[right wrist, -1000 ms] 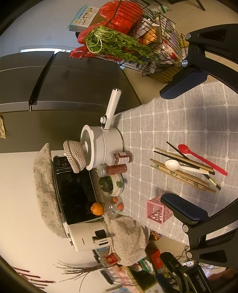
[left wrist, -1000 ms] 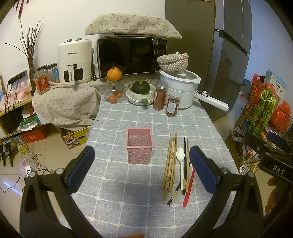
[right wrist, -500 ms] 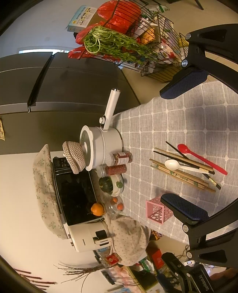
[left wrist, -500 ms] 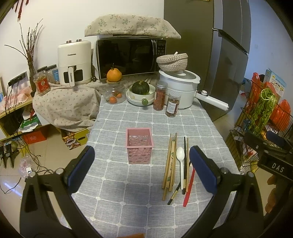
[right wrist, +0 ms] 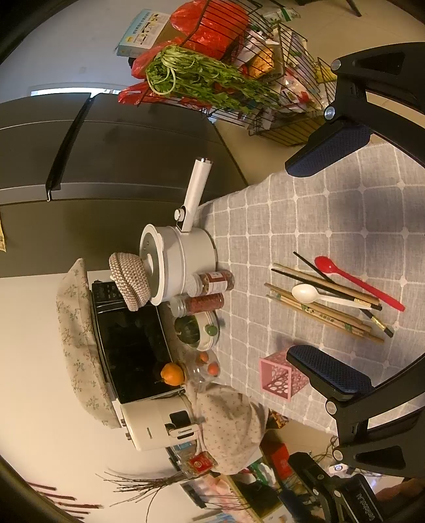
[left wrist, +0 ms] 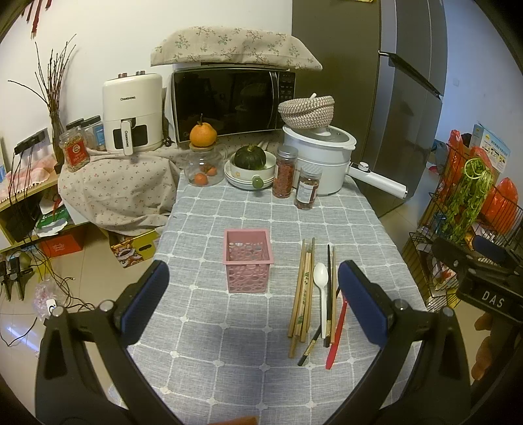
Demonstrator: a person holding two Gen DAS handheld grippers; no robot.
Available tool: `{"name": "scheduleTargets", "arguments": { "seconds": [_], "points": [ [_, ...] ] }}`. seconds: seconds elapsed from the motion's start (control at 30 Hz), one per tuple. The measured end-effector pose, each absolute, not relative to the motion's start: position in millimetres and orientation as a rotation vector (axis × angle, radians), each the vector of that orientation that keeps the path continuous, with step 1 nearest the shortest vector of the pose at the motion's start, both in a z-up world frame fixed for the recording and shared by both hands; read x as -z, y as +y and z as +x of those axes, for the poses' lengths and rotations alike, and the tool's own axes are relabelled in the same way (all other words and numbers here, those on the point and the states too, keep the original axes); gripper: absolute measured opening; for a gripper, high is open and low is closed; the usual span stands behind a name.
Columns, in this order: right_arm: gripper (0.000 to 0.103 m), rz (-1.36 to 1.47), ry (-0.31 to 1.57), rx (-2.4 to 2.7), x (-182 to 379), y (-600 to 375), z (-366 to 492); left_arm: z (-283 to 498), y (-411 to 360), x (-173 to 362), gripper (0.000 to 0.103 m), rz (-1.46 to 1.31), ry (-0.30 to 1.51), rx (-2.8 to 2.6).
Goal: Organize utensils
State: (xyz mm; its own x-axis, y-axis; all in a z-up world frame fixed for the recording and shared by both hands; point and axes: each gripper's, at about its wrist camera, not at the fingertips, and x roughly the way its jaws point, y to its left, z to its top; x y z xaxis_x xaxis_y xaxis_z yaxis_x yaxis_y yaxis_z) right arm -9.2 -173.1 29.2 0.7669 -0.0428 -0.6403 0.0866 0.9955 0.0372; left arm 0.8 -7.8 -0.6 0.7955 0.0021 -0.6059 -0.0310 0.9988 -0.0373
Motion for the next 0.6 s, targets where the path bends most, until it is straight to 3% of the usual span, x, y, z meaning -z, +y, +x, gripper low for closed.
{"name": "scheduleTargets", "arguments": {
  "seconds": [0.6],
  "points": [
    [0.103, 0.074, 0.704, 0.071, -26.3, -173.7, -7.6, 0.4, -8.7, 0.4, 0.103, -0.044, 0.65, -0.018]
  ]
}}
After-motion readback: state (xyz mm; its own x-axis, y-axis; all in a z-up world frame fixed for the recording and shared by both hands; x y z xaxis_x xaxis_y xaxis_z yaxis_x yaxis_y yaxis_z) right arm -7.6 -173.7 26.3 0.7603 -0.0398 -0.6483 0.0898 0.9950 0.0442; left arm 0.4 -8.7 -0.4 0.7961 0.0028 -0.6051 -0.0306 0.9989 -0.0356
